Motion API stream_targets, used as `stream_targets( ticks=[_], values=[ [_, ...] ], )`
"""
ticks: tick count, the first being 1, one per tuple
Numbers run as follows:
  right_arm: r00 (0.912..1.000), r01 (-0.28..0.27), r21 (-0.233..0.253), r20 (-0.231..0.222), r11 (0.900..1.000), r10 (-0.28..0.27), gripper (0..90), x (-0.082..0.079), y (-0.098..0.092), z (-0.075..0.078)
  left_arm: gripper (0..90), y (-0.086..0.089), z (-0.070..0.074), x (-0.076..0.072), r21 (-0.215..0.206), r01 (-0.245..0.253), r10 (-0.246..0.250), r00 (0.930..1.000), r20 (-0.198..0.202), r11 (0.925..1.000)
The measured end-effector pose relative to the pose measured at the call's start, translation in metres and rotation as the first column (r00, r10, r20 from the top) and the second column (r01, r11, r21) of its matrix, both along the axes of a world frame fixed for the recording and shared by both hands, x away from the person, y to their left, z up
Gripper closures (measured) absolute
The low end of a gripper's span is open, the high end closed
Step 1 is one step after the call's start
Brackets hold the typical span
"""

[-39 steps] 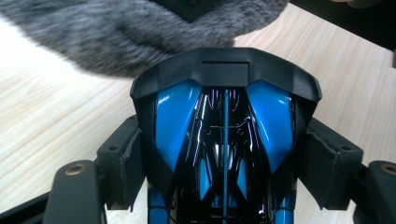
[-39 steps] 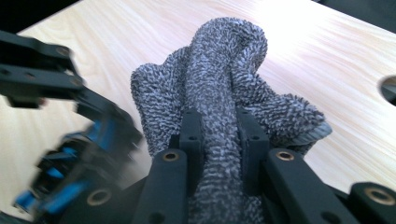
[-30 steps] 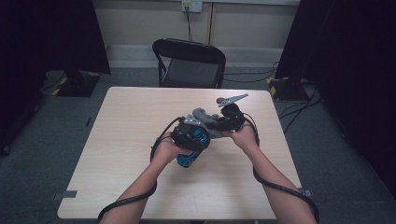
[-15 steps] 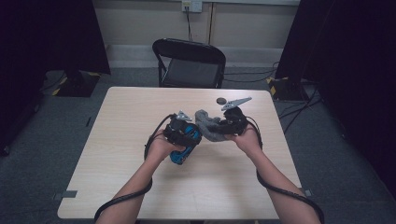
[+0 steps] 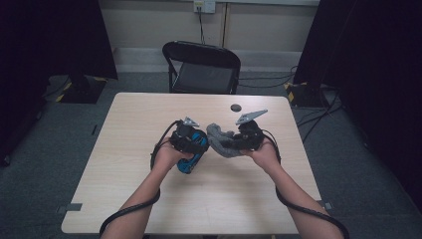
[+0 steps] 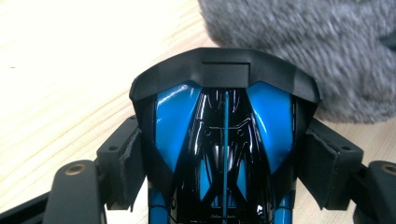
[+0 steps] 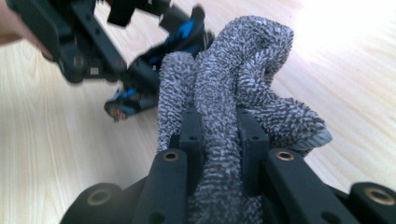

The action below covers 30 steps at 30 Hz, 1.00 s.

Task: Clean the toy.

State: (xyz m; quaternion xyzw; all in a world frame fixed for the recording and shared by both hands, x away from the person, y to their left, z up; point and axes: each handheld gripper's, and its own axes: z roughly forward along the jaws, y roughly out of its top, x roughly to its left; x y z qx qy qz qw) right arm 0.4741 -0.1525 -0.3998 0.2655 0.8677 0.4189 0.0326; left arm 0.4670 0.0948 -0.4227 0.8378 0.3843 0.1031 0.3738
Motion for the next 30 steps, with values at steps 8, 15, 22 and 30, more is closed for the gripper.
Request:
stream_targets(
  ticks=[8,15,22,30],
  values=[
    [0.9992,0.038,-0.023,-0.012,0.999,-0.038,76.4,0.0,-0.012,-0.014,25.6,0.006,0.015,-0.002,-0.024,0.003,-0.003,0.9997,0.024,0.9997],
    [0.9974,0.072,0.01,-0.005,0.997,-0.072,76.4,0.004,-0.019,-0.011,25.6,0.0,0.02,-0.004,-0.037,0.026,-0.025,0.9994,0.024,0.999],
    [0.9991,0.043,0.007,0.002,0.999,-0.043,76.4,0.003,-0.008,-0.008,25.6,-0.006,0.017,-0.003,-0.056,0.033,-0.033,0.9994,0.009,0.9979],
    [0.9998,0.017,0.011,-0.01,1.0,-0.017,76.4,0.001,0.0,-0.017,25.6,-0.006,0.02,-0.003,-0.063,0.041,-0.04,0.9992,0.006,0.9972]
  ],
)
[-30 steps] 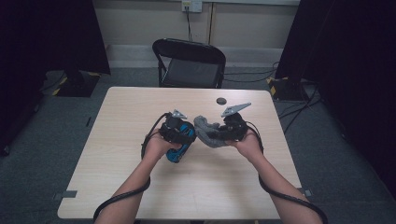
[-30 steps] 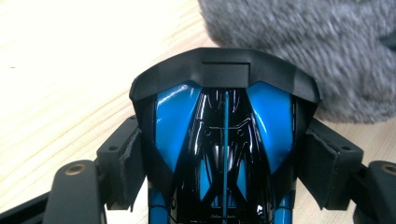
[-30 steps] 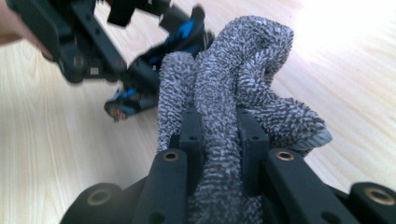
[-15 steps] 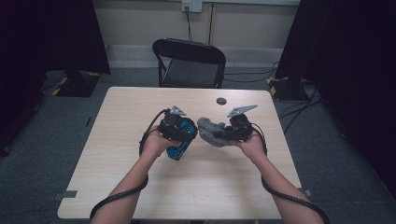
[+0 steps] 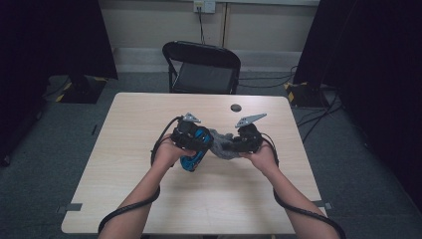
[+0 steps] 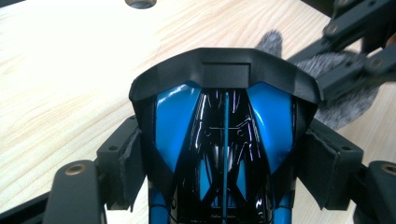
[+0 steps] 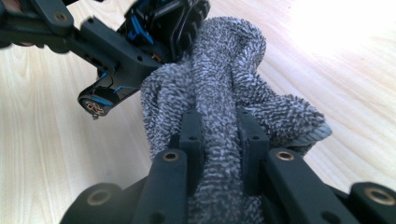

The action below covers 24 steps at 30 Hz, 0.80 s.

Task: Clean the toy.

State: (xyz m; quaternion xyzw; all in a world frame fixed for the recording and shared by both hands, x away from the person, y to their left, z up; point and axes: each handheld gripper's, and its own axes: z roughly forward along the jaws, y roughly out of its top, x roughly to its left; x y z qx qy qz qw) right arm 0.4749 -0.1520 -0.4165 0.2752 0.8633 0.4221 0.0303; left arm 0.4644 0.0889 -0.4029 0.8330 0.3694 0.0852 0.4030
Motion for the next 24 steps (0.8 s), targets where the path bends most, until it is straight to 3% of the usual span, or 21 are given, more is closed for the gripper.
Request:
stream_targets(
  ticks=[8,15,24],
  values=[
    [0.9997,-0.021,0.006,-0.007,1.0,0.021,76.5,-0.003,0.007,-0.007,25.6,-0.001,0.003,0.001,-0.004,0.0,0.0,1.0,0.001,1.0],
    [0.9984,-0.056,-0.026,-0.008,0.998,0.056,76.5,-0.007,0.02,-0.014,25.6,-0.005,0.007,0.003,-0.003,-0.001,0.001,1.0,0.005,1.0],
    [0.9965,-0.081,-0.033,-0.023,0.996,0.081,76.4,-0.012,0.032,-0.023,25.6,-0.005,0.009,0.005,-0.004,-0.012,0.012,0.9999,0.006,0.9999]
  ],
)
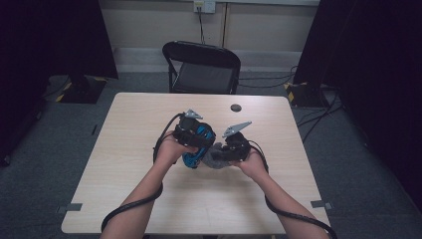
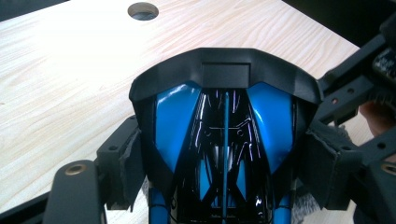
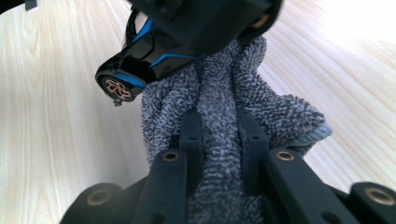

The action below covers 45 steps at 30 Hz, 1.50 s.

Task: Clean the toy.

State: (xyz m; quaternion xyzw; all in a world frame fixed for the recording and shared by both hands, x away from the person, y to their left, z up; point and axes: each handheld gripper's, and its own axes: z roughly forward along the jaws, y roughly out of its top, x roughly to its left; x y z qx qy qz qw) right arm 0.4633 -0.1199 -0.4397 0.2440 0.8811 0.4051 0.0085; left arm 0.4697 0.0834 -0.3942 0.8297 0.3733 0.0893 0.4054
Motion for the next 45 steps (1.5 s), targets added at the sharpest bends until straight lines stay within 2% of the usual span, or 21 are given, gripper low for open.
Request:
stream_targets(
  ticks=[9,24,28,30,34,36,40,45],
  values=[
    [0.9999,-0.008,0.013,-0.012,1.0,0.008,76.4,-0.003,0.008,-0.008,25.6,-0.001,0.005,0.004,0.0,-0.01,0.01,1.0,0.001,1.0],
    [0.997,-0.059,0.029,-0.049,0.998,0.06,76.4,-0.011,0.023,-0.022,25.6,0.001,0.016,0.01,-0.021,-0.039,0.04,0.999,0.023,0.999],
    [0.9964,-0.072,0.002,-0.043,0.997,0.072,76.3,-0.013,0.023,-0.022,25.6,0.006,0.016,0.012,-0.017,-0.044,0.044,0.9988,0.02,0.9989],
    [0.9971,-0.069,-0.011,-0.034,0.998,0.068,76.3,-0.012,0.019,-0.02,25.6,0.008,0.016,0.01,-0.014,-0.045,0.045,0.9988,0.021,0.9989],
    [0.9997,-0.016,-0.035,-0.021,0.999,0.015,76.3,-0.002,0.002,-0.012,25.6,0.014,0.016,0.007,-0.008,-0.04,0.04,0.999,0.022,0.9992],
    [0.9998,0.008,-0.031,-0.016,0.999,-0.008,76.3,0.003,-0.008,-0.006,25.6,0.016,0.015,0.006,-0.007,-0.041,0.041,0.9987,0.028,0.9991],
    [0.9977,0.067,-0.03,0.016,0.997,-0.066,76.3,0.013,-0.026,0.012,25.6,0.019,0.011,0.003,-0.004,-0.038,0.038,0.9991,0.021,0.9993],
    [0.9935,0.102,-0.034,0.053,0.994,-0.1,76.3,0.022,-0.036,0.032,25.6,0.016,0.003,-0.001,-0.005,-0.026,0.026,0.9996,0.008,0.9996]
  ],
)
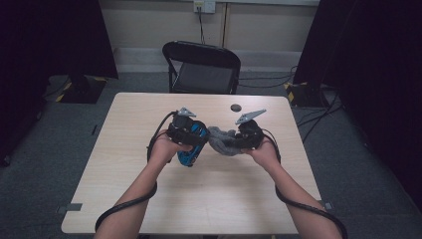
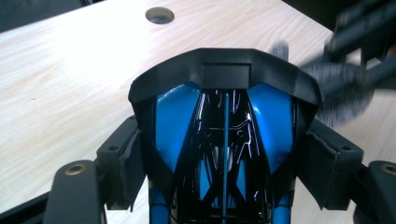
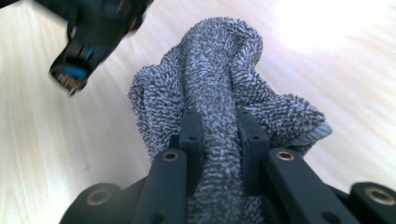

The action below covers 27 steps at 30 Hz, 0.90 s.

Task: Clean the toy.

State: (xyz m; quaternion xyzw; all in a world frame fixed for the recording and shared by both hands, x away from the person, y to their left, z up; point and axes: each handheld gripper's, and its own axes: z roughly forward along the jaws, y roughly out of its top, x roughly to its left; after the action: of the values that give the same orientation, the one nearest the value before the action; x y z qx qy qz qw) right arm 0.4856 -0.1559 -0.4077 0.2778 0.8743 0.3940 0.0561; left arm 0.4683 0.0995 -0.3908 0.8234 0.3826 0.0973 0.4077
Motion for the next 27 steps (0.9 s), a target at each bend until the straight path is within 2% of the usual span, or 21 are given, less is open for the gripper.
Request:
stream_targets(
  ticks=[11,19,24,27],
  values=[
    [0.9978,0.061,0.031,0.023,0.998,-0.062,76.2,0.013,-0.013,0.019,25.6,-0.005,-0.011,-0.008,0.002,0.036,-0.036,0.9992,-0.015,0.9993],
    [0.999,0.035,0.037,0.027,0.999,-0.036,76.2,0.012,-0.002,0.024,25.6,-0.01,-0.016,-0.009,0.005,0.045,-0.045,0.9988,-0.021,0.999],
    [0.9999,0.004,0.026,0.016,1.0,-0.005,76.2,0.008,0.007,0.018,25.6,-0.012,-0.016,-0.009,0.001,0.045,-0.045,0.9987,-0.024,0.999],
    [1.0,0.007,0.044,0.007,0.999,-0.007,76.3,0.008,0.006,0.014,25.6,-0.012,-0.016,-0.009,0.006,0.047,-0.047,0.9986,-0.024,0.9989]
  ],
)
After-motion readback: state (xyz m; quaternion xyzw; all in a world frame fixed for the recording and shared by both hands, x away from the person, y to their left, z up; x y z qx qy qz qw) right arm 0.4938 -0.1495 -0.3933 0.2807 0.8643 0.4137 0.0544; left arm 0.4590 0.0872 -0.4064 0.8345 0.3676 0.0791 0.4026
